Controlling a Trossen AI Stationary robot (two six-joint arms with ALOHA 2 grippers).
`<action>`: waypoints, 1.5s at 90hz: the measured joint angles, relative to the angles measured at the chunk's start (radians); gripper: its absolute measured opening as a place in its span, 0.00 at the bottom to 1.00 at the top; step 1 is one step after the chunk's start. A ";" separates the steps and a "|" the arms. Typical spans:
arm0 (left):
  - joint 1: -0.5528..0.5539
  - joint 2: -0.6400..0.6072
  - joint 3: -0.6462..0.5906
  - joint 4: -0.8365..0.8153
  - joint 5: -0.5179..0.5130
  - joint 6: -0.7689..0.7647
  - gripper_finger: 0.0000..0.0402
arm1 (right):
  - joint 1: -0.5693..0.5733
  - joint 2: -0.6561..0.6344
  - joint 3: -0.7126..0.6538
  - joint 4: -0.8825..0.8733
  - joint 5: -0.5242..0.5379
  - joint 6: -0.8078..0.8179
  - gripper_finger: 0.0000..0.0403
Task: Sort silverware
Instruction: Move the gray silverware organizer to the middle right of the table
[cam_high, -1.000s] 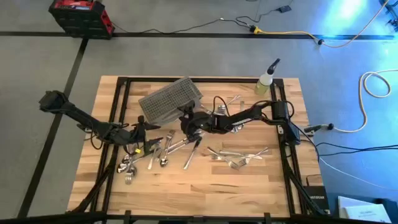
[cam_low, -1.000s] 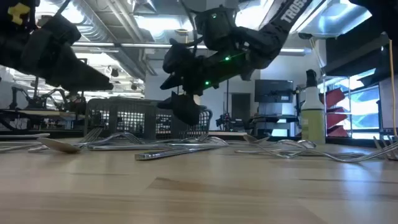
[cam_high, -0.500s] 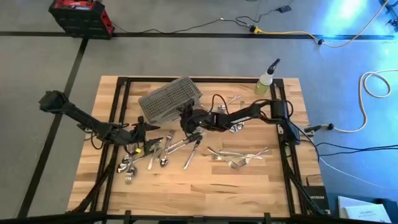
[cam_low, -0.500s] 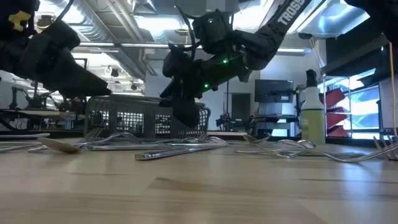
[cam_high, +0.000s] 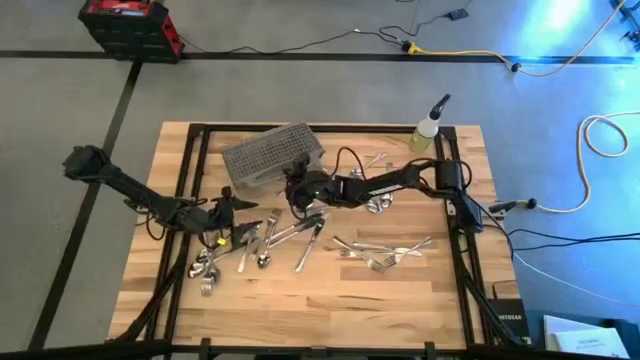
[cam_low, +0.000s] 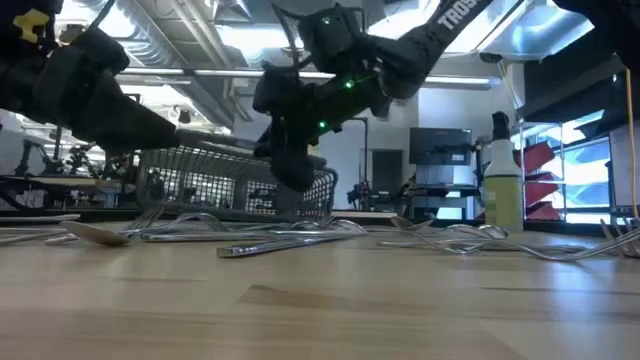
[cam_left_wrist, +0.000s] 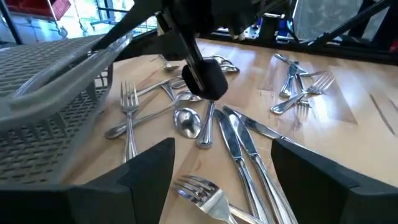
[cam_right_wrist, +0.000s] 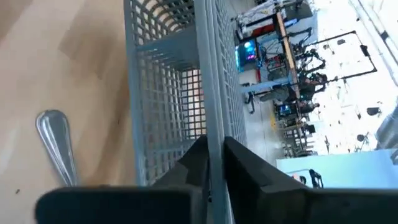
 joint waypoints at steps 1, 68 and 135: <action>0.000 0.000 0.000 0.000 0.000 0.000 0.63 | 0.000 0.000 0.006 -0.010 0.002 0.000 0.06; 0.000 0.001 -0.001 -0.010 0.000 -0.002 0.63 | -0.004 -0.205 0.294 -0.718 -0.069 0.293 0.00; 0.001 0.001 -0.001 -0.004 -0.002 0.003 0.63 | -0.283 -0.836 0.297 -1.357 -0.537 0.656 0.00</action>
